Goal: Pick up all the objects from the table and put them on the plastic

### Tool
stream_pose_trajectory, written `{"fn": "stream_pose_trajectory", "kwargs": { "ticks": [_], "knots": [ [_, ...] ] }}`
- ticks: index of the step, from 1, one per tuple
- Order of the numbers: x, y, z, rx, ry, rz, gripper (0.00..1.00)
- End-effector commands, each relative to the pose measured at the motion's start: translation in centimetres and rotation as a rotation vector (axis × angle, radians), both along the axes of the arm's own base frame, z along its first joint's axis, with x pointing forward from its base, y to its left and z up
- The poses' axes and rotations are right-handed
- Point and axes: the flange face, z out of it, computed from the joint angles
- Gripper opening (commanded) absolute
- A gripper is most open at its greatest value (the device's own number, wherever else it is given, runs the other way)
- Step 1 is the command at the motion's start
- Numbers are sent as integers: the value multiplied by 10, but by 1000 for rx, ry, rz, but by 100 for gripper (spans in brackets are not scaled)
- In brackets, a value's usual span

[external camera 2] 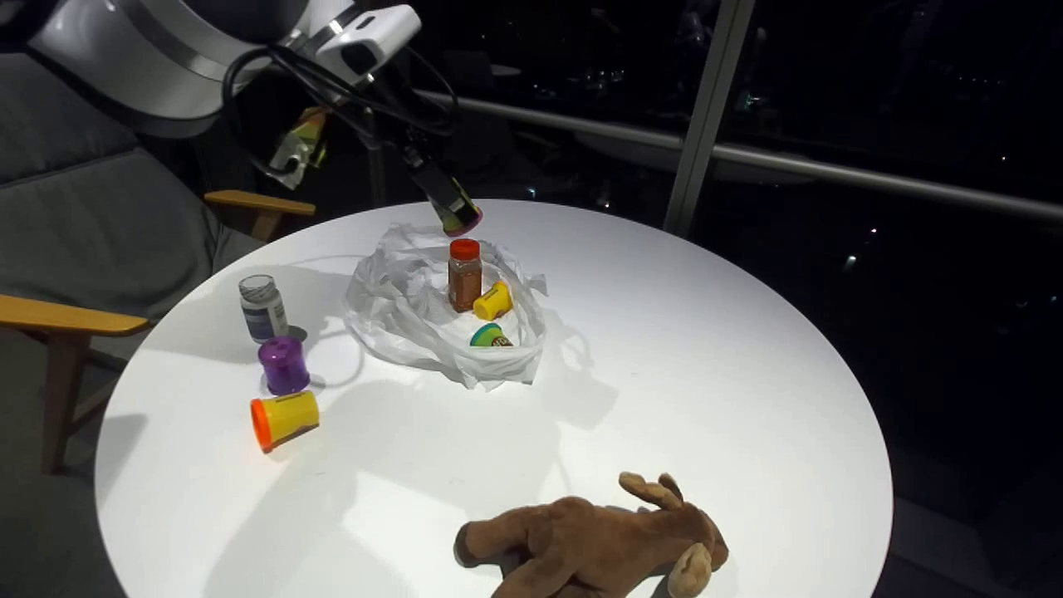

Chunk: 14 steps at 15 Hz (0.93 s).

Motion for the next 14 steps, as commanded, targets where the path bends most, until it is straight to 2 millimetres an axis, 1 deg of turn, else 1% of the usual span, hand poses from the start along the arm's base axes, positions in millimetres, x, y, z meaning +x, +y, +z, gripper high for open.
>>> {"fn": "stream_pose_trajectory", "kwargs": {
  "ticks": [1, 4, 6, 7, 8, 11, 12, 14],
  "knots": [
    [41, -13, -12, 24, 44, 1, 23],
    [61, -18, -27, 77, 91, 36, 23],
    [68, -19, -37, 91, 125, 46, 24],
    [73, -20, -42, 91, 138, 43, 71],
    [74, -21, -44, 93, 159, 38, 73],
    [74, -19, -50, 84, 206, 25, 93],
    [70, -12, -56, 83, 213, 20, 99],
    [61, -1, -56, 88, 220, 26, 100]
  ]
}}
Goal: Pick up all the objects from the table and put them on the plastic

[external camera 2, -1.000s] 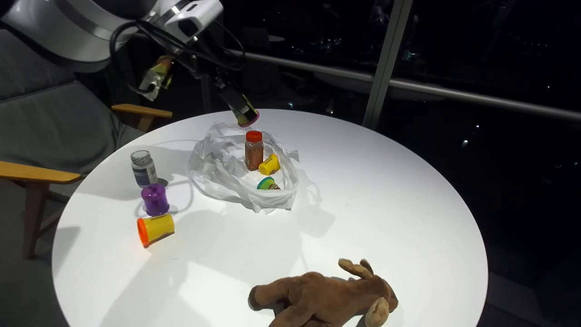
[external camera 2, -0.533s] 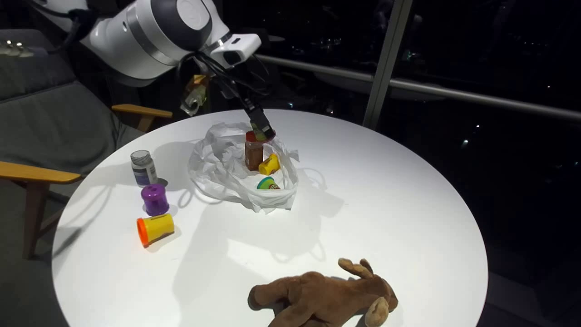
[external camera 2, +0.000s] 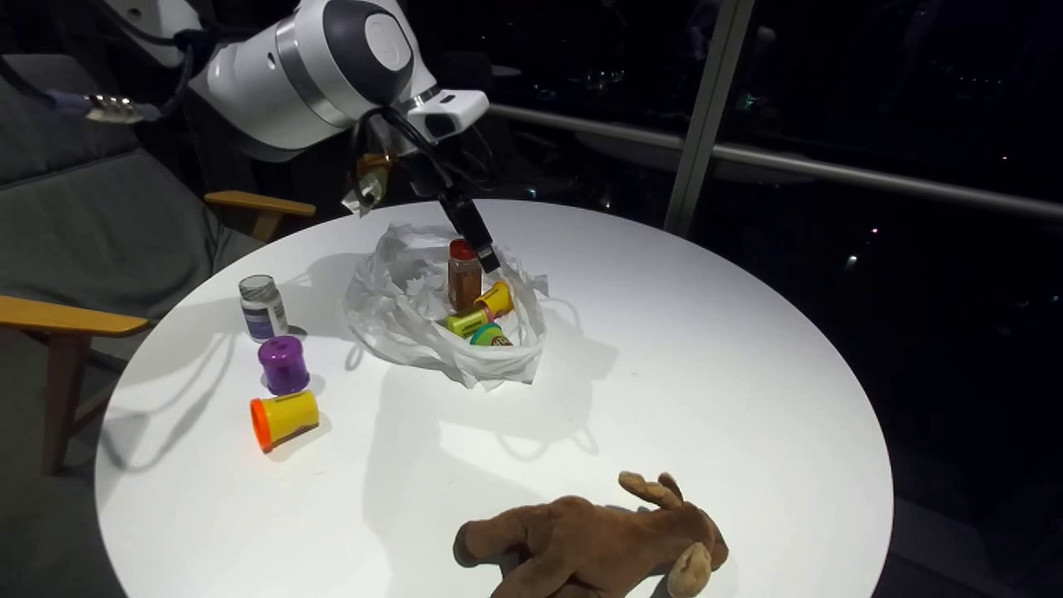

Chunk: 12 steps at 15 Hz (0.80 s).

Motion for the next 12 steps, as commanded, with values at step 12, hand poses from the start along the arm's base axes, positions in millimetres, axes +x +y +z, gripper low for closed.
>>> {"fn": "stream_pose_trajectory", "kwargs": {
  "ticks": [12],
  "knots": [
    [-139, 110, 46, 75, 112, 92, 100]
  ]
}}
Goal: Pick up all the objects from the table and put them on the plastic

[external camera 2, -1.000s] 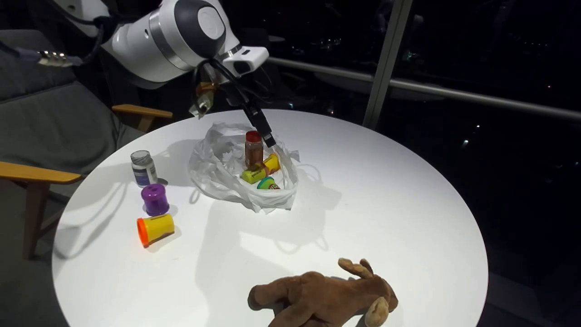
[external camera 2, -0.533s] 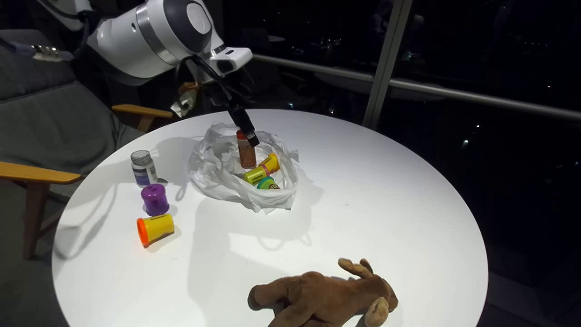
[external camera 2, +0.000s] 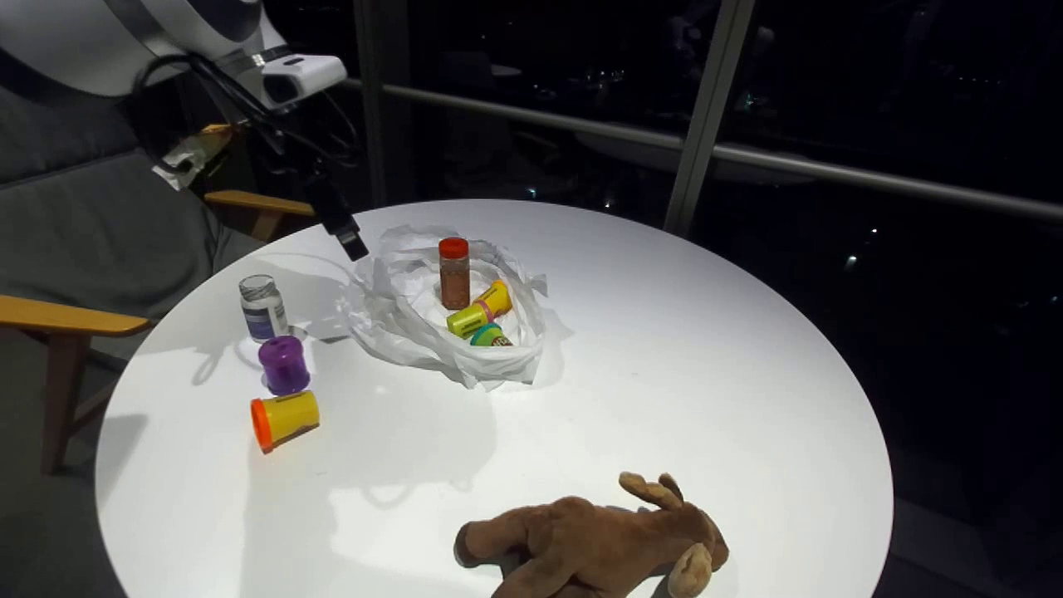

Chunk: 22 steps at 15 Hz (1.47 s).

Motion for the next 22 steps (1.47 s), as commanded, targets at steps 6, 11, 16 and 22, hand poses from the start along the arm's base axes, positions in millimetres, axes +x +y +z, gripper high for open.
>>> {"fn": "stream_pose_trajectory", "kwargs": {
  "ticks": [6, 11, 16, 22],
  "knots": [
    [-66, -22, 0, 98, 300, 20, 100],
    [-49, -52, -17, 149, 426, 140, 100],
    [-38, -66, -45, 141, 432, 264, 100],
    [-36, -37, -93, 114, 364, 390, 100]
  ]
}}
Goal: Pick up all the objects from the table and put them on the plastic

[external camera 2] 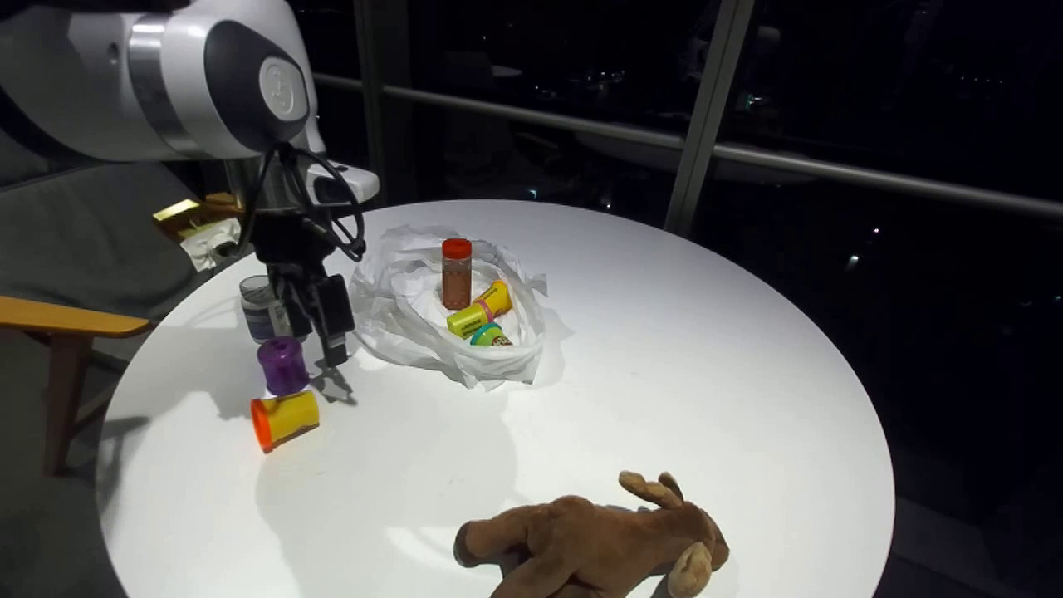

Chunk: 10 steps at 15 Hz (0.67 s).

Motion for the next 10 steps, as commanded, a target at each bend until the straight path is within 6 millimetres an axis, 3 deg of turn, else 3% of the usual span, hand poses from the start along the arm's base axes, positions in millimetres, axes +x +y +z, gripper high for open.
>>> {"fn": "stream_pose_trajectory", "kwargs": {
  "ticks": [1, 5, 10],
  "knots": [
    [6, 24, -19, 10, -55, 83, 100],
    [5, 37, -27, 37, -93, 104, 100],
    [0, 44, -16, 52, -120, 58, 100]
  ]
}}
